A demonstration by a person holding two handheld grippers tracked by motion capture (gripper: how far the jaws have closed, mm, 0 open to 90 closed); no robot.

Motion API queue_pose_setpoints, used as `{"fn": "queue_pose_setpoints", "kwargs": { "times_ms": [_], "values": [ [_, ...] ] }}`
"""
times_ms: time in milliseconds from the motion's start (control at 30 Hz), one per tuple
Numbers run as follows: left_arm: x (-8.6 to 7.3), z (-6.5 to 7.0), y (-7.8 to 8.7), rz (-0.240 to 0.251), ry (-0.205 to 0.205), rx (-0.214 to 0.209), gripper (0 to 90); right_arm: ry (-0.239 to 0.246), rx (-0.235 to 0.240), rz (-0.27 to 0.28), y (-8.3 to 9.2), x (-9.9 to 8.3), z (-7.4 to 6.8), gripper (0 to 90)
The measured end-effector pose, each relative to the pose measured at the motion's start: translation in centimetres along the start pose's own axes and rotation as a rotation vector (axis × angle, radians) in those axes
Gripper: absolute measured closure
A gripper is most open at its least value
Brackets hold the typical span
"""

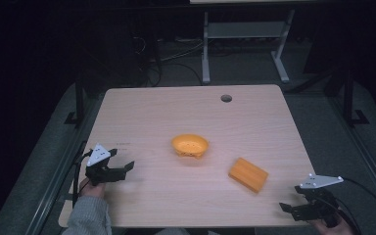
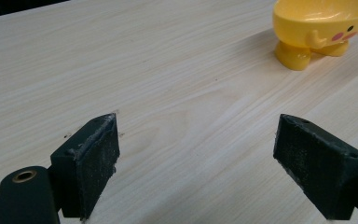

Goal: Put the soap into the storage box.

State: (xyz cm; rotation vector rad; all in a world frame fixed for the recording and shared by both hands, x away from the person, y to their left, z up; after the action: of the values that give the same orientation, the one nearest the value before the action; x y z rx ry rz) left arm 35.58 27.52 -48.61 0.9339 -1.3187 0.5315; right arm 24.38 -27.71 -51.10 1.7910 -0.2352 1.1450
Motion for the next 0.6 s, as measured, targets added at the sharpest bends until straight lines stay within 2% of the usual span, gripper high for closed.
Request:
{"fn": "queue_pose_setpoints", "kwargs": {
  "times_ms": [233, 533, 600],
  "values": [
    [0.0, 0.1, 0.1, -0.003, 0.0, -0.002, 13.8, 0.04, -0.001, -0.034, -0.5, 0.9, -0.4, 14.7],
    [0.1, 0.1, 0.1, 0.004, 0.001, -0.003, 13.8, 0.116, 0.014, -0.072, -1.7, 3.4, -0.8, 14.7],
    [0.1, 0.1, 0.1, 0.004, 0.0, -0.004, 13.8, 0.123, 0.018, -0.065, -1.9, 3.8, -0.9, 14.7]
  ]
}}
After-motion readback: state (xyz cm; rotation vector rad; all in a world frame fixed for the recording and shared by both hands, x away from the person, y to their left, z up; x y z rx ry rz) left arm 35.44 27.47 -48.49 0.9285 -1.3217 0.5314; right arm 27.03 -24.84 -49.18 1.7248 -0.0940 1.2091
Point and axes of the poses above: each handheld gripper's, and its own axes: y roughly backward along the jaws, x roughly out of its top, z roughly to its right, the point moved 7 cm from there along -y, roughly forward along the jaws, and after that the axes turned 15 degrees about z, right-handed, at the moved point
